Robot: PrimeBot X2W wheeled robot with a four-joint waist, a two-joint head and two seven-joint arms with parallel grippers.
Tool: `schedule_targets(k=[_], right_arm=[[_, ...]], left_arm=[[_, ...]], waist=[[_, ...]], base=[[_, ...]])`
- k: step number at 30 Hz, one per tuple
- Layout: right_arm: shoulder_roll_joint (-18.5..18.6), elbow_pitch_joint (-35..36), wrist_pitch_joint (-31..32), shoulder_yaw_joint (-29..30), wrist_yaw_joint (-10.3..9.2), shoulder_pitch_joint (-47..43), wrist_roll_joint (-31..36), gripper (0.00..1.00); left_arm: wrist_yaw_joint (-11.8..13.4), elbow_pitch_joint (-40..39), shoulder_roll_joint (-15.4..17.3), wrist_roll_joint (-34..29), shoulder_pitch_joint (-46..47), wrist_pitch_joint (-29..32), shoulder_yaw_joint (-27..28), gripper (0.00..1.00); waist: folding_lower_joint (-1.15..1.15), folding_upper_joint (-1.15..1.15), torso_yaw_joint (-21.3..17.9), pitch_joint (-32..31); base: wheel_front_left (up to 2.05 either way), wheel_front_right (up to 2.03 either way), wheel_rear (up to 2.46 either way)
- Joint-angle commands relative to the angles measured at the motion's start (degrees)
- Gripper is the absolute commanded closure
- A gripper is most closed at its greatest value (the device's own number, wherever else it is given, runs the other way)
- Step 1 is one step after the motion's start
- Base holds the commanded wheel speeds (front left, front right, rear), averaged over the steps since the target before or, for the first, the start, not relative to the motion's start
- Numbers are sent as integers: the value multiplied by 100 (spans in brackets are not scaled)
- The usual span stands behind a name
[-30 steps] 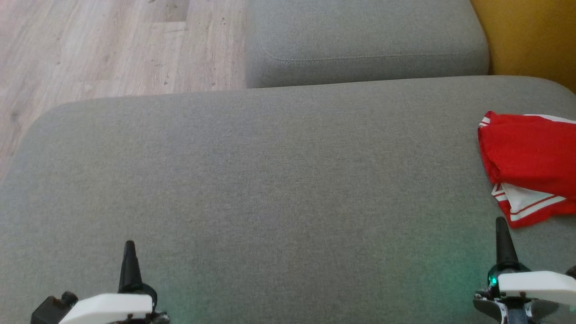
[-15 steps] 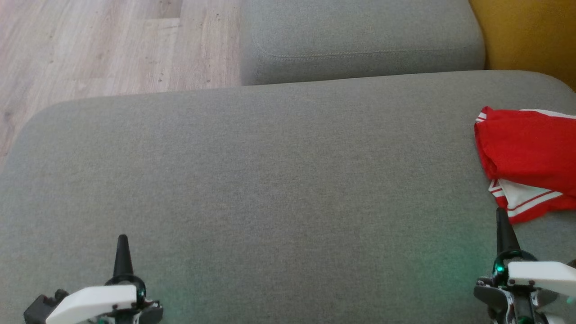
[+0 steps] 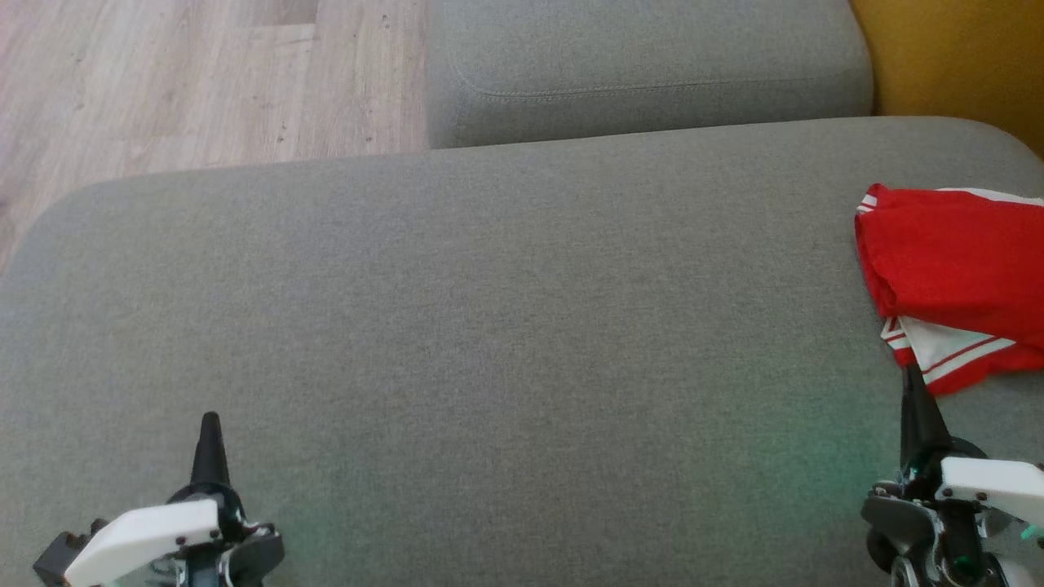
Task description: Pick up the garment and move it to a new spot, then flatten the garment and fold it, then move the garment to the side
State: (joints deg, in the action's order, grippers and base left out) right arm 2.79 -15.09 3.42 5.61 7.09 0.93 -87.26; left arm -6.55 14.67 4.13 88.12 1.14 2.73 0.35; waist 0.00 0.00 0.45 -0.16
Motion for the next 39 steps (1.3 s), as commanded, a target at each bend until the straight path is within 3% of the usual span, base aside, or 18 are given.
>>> schedule_targets(k=[1, 8, 39], right_arm=[[127, 162, 68, -99, 38, 385, -202, 100], [125, 116, 178, -69, 40, 511, -624, 100], [88, 113, 220, -16, 40, 516, -580, 100]], left_arm=[[-55, -130, 57, 185, 387, 67, 268, 100], [-93, -75, 50, 607, 485, 181, 375, 100], [-93, -70, -3, 545, 490, 240, 449, 100]], waist=[[0, 0, -9, 7], [0, 0, -45, 34], [0, 0, -45, 34]], base=[[0, 0, 0], [0, 0, 0], [0, 0, 0]])
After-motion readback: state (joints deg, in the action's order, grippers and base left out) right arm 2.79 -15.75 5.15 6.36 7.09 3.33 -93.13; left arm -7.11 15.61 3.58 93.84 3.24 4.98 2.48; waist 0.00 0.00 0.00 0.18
